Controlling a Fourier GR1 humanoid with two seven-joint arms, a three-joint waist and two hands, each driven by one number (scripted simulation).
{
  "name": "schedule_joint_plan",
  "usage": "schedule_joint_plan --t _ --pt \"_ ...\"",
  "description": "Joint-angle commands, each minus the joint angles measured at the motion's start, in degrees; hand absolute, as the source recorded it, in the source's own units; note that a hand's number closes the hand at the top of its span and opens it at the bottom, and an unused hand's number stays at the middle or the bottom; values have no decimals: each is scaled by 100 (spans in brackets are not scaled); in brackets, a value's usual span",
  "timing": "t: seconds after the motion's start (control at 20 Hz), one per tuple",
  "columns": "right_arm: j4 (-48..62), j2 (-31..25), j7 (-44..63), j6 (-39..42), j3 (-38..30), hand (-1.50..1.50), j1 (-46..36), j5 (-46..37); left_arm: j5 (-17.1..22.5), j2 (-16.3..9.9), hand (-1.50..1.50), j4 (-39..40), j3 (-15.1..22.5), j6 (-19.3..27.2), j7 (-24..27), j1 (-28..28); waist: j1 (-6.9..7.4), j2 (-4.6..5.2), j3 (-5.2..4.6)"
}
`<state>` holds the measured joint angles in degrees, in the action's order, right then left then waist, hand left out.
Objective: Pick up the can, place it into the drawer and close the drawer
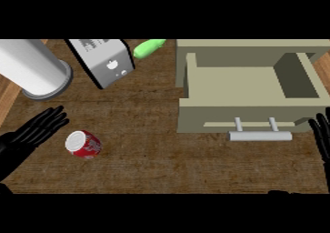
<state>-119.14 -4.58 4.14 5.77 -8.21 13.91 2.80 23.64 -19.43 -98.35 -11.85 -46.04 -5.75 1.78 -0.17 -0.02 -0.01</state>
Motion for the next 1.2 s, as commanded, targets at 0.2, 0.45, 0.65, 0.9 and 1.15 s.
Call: schedule_joint_plan --t 0.2,0.45,0.65,0.9,1.15 --pt "-52 -205 89 336 -372 -150 -10 239 -1198 611 -150 702 204 171 624 -397 -14 2 0" --pt "40 174 -328 286 -84 -150 241 -149 -1747 372 -150 1785 -110 19 1463 -772 -21 4 0" --pt "251 -12 -170 445 -439 -150 -126 208 -1686 186 -150 1695 -259 -187 1633 -530 4 1 1" --pt "-13 89 162 260 -347 -150 -243 -2 -2269 21 -150 2417 -309 -107 2346 -730 1 2 0" --pt "95 179 35 357 -238 -150 -198 -91 -2865 -82 -150 3105 -137 60 3330 -678 1 2 -1"
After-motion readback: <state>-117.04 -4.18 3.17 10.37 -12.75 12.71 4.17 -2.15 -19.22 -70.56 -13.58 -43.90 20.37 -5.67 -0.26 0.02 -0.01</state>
